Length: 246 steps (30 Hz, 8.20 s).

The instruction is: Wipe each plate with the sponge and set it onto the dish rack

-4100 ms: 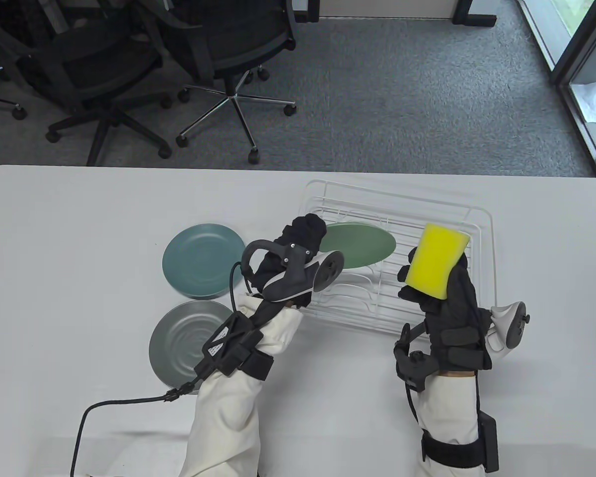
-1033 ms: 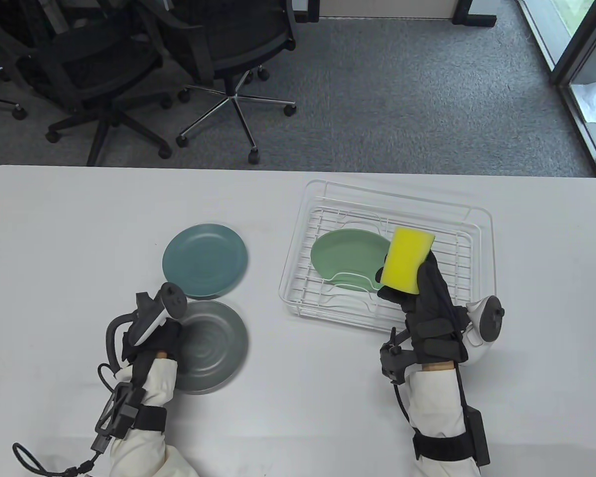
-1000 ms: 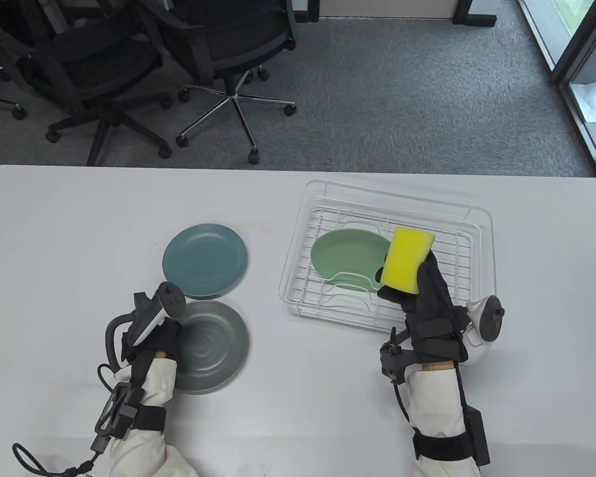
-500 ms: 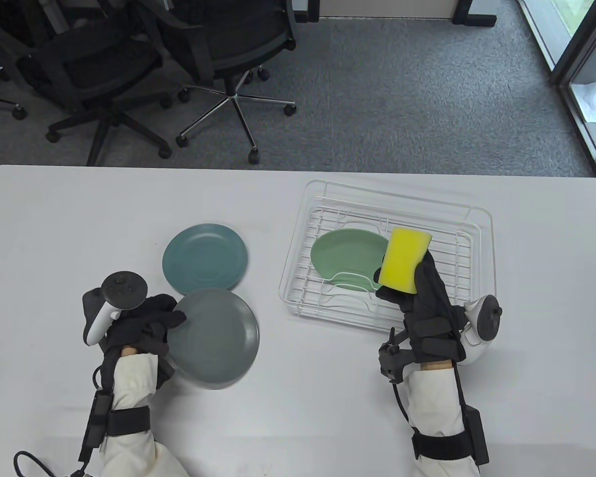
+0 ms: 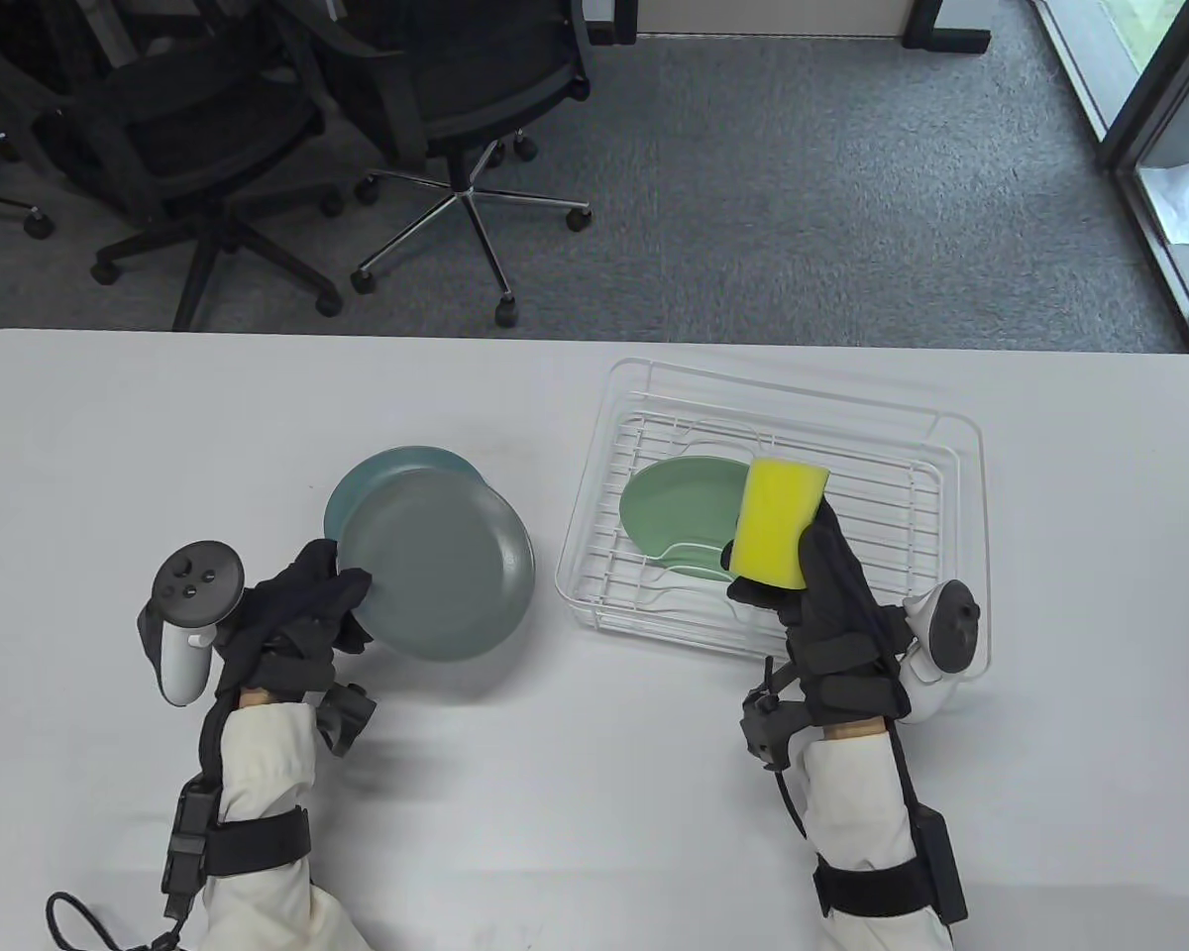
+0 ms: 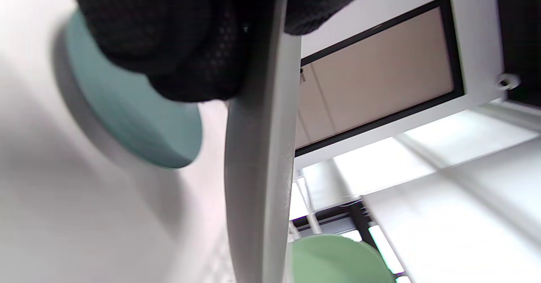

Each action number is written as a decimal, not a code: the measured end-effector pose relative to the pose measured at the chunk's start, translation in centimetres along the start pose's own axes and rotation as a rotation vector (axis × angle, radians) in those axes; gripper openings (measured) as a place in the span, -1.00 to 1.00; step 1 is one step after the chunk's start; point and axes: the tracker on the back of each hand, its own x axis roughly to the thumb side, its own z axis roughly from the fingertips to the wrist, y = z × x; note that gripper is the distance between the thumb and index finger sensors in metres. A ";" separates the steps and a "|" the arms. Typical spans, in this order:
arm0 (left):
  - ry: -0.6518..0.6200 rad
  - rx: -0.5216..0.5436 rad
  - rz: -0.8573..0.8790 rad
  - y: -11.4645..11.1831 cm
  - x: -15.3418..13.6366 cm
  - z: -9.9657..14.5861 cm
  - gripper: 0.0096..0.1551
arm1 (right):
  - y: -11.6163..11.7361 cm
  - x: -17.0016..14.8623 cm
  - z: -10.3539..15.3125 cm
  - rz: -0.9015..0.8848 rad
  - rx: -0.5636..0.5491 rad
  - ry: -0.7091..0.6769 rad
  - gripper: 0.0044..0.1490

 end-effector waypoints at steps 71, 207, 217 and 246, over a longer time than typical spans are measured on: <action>-0.309 0.045 0.197 -7.4 5.8 1.2 -0.41 | 17.5 0.0 -0.5 1.706 0.340 -0.010 0.02; -0.374 -0.145 0.185 -10.6 5.7 0.8 -0.37 | 16.5 -1.1 -1.0 1.604 0.244 -0.186 0.09; -0.338 -0.065 0.230 -9.8 5.0 0.6 -0.33 | 13.0 -1.7 -2.1 1.708 0.125 -0.028 0.07; -0.041 -0.012 0.627 -8.4 1.5 0.0 -0.31 | 10.5 2.4 -1.3 1.031 0.072 -0.082 0.07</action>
